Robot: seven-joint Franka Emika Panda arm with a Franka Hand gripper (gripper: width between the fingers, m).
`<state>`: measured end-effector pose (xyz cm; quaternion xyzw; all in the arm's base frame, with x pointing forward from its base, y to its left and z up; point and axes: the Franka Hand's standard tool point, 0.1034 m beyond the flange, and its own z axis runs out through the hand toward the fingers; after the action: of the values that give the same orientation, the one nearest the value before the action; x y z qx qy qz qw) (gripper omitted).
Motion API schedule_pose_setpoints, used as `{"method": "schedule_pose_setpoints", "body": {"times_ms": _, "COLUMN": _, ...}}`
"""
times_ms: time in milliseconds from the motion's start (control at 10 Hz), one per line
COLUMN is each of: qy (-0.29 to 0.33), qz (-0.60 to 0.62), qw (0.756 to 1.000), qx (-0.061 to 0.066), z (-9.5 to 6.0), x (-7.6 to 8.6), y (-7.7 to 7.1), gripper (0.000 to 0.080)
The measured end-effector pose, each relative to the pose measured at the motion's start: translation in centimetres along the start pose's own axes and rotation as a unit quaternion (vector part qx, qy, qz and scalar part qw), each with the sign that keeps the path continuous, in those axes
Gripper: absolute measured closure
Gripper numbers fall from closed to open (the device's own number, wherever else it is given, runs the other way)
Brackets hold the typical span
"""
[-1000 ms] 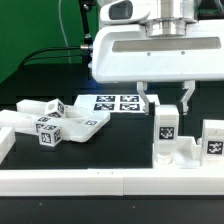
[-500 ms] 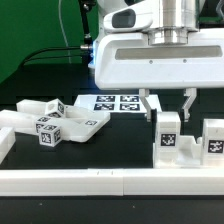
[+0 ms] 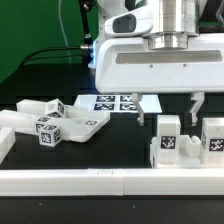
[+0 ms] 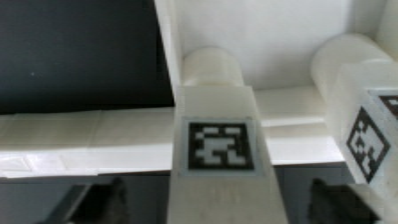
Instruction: Assemble chair
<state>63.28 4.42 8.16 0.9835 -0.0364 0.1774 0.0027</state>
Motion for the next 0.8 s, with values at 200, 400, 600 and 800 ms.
{"method": "schedule_pose_setpoints", "body": {"times_ms": 200, "qy": -0.073, "qz": 0.006, "qw": 0.997, "qx": 0.002, "z": -0.9, "x": 1.0, "y": 0.5, "gripper": 0.0162}}
{"method": "schedule_pose_setpoints", "body": {"times_ms": 400, "qy": -0.15, "qz": 0.014, "qw": 0.989, "qx": 0.003, "z": -0.8, "x": 0.9, "y": 1.0, "gripper": 0.0152}}
{"method": "schedule_pose_setpoints", "body": {"times_ms": 600, "qy": -0.202, "qz": 0.016, "qw": 0.979, "qx": 0.002, "z": -0.3, "x": 0.5, "y": 1.0, "gripper": 0.0151}}
{"method": "schedule_pose_setpoints", "body": {"times_ms": 800, "qy": -0.191, "qz": 0.015, "qw": 0.981, "qx": 0.002, "z": 0.2, "x": 0.6, "y": 0.1, "gripper": 0.0151}}
